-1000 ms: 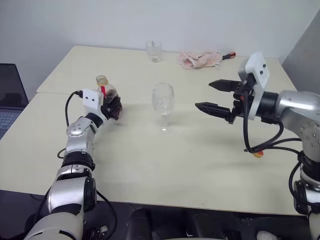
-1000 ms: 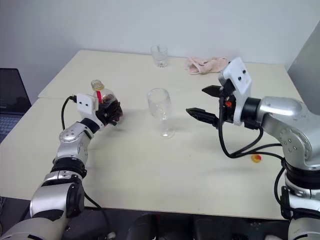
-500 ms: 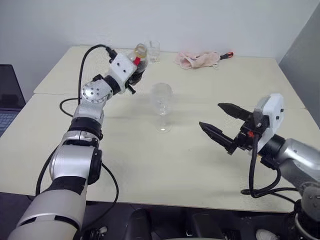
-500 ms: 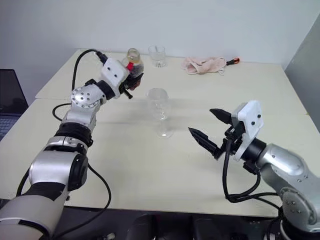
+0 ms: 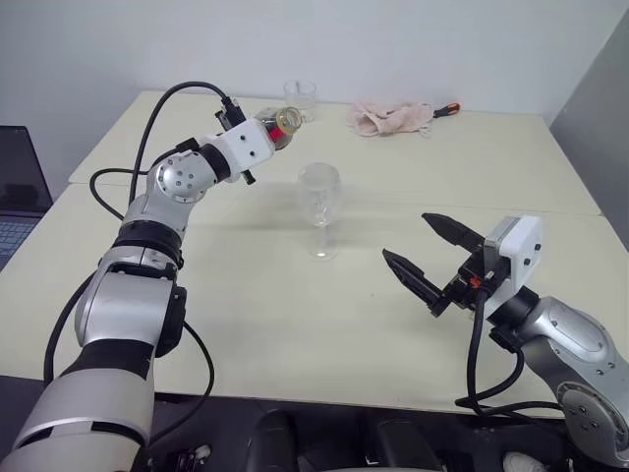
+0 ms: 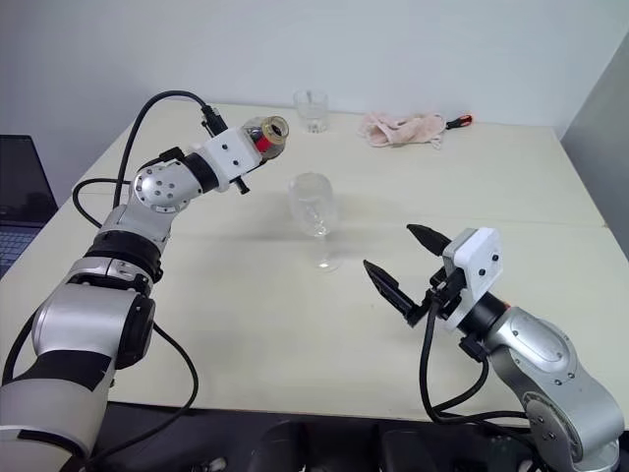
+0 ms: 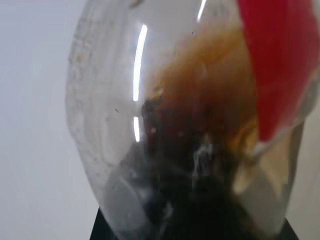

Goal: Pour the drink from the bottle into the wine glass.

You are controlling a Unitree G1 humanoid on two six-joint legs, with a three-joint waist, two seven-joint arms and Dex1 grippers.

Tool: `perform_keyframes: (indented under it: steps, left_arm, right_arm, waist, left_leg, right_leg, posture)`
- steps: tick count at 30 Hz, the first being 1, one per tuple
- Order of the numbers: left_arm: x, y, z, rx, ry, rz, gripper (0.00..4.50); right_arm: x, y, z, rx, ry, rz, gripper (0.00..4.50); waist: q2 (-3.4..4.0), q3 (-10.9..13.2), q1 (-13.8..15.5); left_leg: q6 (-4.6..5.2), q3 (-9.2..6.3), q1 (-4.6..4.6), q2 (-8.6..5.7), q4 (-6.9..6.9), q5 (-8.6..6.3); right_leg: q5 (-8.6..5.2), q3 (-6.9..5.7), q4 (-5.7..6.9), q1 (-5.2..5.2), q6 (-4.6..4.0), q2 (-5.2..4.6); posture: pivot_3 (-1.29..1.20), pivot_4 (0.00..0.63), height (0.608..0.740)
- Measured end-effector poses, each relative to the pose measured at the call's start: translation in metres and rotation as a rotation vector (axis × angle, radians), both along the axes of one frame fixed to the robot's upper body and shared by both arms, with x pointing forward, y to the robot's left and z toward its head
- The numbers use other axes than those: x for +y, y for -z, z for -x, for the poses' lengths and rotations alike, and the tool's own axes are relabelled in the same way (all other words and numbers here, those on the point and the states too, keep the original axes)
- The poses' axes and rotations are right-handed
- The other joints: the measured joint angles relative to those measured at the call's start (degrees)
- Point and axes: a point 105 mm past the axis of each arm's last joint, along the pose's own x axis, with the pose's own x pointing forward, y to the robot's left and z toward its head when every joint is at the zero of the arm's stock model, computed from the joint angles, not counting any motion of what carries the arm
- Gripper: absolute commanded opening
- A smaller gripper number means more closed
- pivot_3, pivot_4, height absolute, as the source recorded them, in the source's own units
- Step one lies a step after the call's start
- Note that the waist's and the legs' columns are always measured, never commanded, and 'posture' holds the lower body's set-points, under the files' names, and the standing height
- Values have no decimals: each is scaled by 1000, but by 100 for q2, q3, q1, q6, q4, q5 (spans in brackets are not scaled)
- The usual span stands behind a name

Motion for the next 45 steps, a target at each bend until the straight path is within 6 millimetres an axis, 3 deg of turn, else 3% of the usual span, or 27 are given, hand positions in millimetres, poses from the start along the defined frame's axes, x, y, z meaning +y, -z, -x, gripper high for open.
perform_keyframes:
  steps: [5, 10, 28, 45]
  left_arm:
    - [3, 6, 1, -22, -9, -114, 1043]
    - [0, -2, 2, -68, -3, -177, 1043]
    - [-14, -1, 4, -136, 48, -299, 1043]
    - [-11, -9, 4, -222, 32, -433, 1043]
  right_arm:
    - [6, 8, 2, 20, -18, 15, 4500]
    - [4, 9, -1, 8, 2, 27, 4500]
    - [8, 10, -4, 7, -7, 50, 4500]
    - [2, 12, -14, 2, 36, 80, 4500]
  waist:
    - [0, 0, 0]
    - [-1, 0, 0]
    - [-1, 0, -1]
    - [-2, 0, 0]
  left_leg:
    - [-1, 0, 0, 0, 2, 0]
    - [-1, 1, 0, 0, 3, 1]
    - [-3, 1, 0, -1, 16, 2]
    - [-3, 1, -1, -2, 36, 2]
  right_leg:
    - [0, 2, 2, -1, 0, 0]
    - [0, 2, 2, 0, 0, 0]
    - [9, 2, 9, 1, -14, -2]
    - [11, 2, 19, 4, -11, -4]
  posture:
    - [0, 150, 740]
    - [0, 150, 740]
    - [0, 150, 740]
    - [0, 150, 740]
